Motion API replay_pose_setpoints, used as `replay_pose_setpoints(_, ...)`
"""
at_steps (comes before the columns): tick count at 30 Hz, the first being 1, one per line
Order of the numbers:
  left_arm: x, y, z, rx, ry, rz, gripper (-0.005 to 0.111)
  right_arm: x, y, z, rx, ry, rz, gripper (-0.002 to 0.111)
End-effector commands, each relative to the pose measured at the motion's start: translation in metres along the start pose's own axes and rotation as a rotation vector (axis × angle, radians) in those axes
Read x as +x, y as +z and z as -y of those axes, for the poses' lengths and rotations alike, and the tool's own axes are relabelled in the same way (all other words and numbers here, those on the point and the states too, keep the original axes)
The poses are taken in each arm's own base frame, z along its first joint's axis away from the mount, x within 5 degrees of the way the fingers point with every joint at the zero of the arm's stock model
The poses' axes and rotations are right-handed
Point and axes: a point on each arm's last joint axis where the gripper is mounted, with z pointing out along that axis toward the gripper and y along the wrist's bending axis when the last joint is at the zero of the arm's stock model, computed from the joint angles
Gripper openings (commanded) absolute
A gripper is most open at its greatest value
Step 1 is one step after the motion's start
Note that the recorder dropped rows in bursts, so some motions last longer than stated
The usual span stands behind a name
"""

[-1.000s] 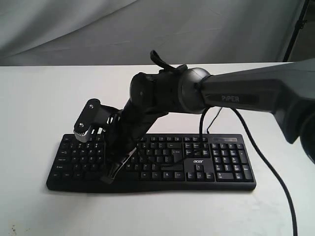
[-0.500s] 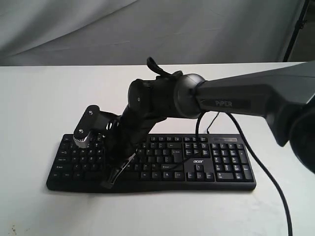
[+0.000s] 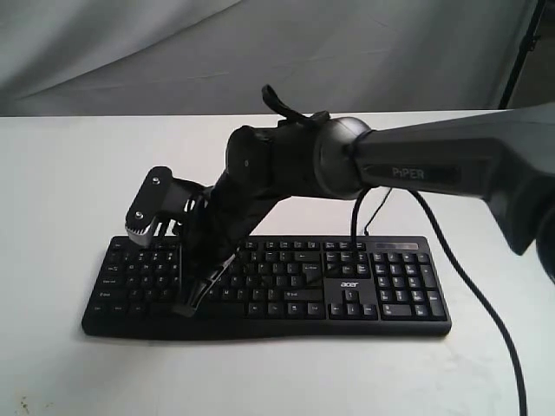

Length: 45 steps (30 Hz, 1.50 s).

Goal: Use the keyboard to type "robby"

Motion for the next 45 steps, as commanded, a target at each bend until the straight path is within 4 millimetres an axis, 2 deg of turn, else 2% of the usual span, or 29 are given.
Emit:
replay_pose_setpoints(1, 0.001, 0.000, 0.000, 0.005, 0.003, 0.005, 0.000, 0.006, -0.002, 0.014, 0.025, 0.024, 0.011, 0.000)
replay_pose_setpoints(15, 0.001, 0.000, 0.000, 0.005, 0.003, 0.005, 0.000, 0.010, -0.006, 0.026, 0.040, 0.035, 0.050, 0.000)
replay_pose_setpoints(23, 0.001, 0.000, 0.000, 0.005, 0.003, 0.005, 0.000, 0.013, 0.004, 0.027, 0.040, 0.031, 0.049, 0.000)
replay_pose_setpoints(45, 0.001, 0.000, 0.000, 0.005, 0.003, 0.005, 0.000, 0.015, 0.006, 0.025, 0.023, 0.036, 0.039, 0.000)
